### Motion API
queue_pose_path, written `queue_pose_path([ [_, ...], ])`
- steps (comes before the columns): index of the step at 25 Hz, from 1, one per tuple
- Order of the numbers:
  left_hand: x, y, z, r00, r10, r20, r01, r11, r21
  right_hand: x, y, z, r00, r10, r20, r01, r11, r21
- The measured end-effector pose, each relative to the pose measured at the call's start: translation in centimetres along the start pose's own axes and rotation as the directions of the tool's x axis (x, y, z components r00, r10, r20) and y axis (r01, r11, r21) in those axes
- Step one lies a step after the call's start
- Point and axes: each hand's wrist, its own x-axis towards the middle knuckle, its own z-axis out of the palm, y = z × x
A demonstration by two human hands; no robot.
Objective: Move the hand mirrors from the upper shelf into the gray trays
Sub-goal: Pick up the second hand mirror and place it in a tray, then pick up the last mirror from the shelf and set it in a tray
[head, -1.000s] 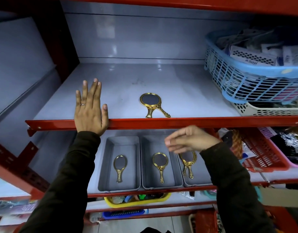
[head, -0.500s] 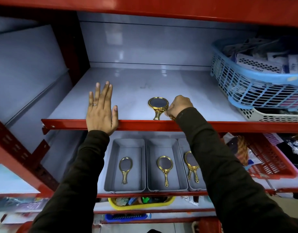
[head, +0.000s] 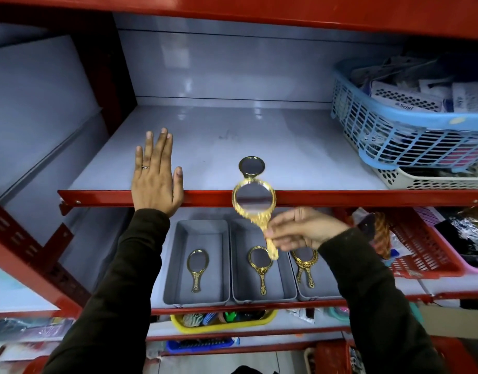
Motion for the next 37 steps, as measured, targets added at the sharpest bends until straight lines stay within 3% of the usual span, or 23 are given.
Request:
queue_pose_path([
  [5,0.1,0.0,0.3,1.000,-0.001,0.001,0.001,1.000,0.004,2.2,8.1,0.5,0.960,0.279,-0.008,-0.278,0.959,0.057],
  [12,0.2,-0.3,0.5,1.000,0.015,-0.011,-0.015,1.000,0.000,10.1,14.4,2.0,0.821,0.444,-0.358,-0.309,0.873,0.376],
  [15,0.3,-0.4,0.6,0.999,0.034,-0.003,-0.034,0.999,0.000,11.6,16.1,2.1,0.752,0.483,-0.448,-0.384,0.874,0.298],
  [18,0.4,-0.4,0.6,0.999,0.033,0.004,-0.033,0.999,0.006,11.8,17.0,2.4,0.731,0.384,-0.564,-0.478,0.878,-0.021],
  [20,0.4,-0.4,0.5,1.000,0.027,0.009,-0.027,1.000,0.007,10.9,15.8,2.9,0.708,0.361,-0.607,-0.528,0.841,-0.117],
  [22,0.3,-0.2,0.5,1.000,0.022,0.004,-0.022,1.000,0.001,9.6,12.9,3.3,0.748,0.375,-0.548,-0.514,0.849,-0.121],
  [23,0.3,-0.1,0.4,1.000,0.017,0.004,-0.017,1.000,0.000,8.7,11.0,3.6,0.803,0.386,-0.454,-0.473,0.876,-0.091],
  [25,0.4,-0.1,0.3,1.000,0.007,0.009,-0.007,1.000,0.003,6.2,5.9,4.7,0.930,0.323,-0.178,-0.349,0.927,-0.138],
  [27,0.3,-0.1,0.0,1.000,0.003,0.012,-0.003,1.000,0.009,3.9,0.6,5.9,0.996,0.082,-0.029,-0.086,0.983,-0.161],
  [28,0.3,0.0,0.0,1.000,0.003,0.013,-0.003,1.000,0.004,3.1,-1.8,6.2,0.995,-0.077,-0.070,0.067,0.989,-0.132],
  [29,0.3,0.1,0.0,1.000,0.002,0.018,-0.002,1.000,-0.005,2.7,-4.0,6.2,0.955,-0.216,-0.202,0.197,0.974,-0.110],
  [30,0.2,0.1,0.0,1.000,0.002,0.021,-0.002,1.000,-0.009,2.8,-5.7,5.8,0.869,-0.315,-0.383,0.268,0.948,-0.172],
  [31,0.2,0.1,-0.1,1.000,0.002,0.022,-0.001,1.000,-0.010,3.3,-7.3,5.2,0.759,-0.377,-0.530,0.231,0.918,-0.322],
  [32,0.2,0.2,-0.2,1.000,0.000,0.024,0.000,1.000,-0.009,3.9,-8.6,4.6,0.675,-0.413,-0.611,0.083,0.865,-0.494],
  [34,0.3,0.1,-0.2,1.000,-0.002,0.031,0.002,1.000,-0.010,5.5,-9.9,4.1,0.667,-0.347,-0.659,-0.256,0.724,-0.641],
  [37,0.3,0.0,-0.1,1.000,-0.002,0.029,0.002,1.000,-0.018,7.8,-10.1,4.5,0.704,-0.274,-0.655,-0.364,0.653,-0.664],
])
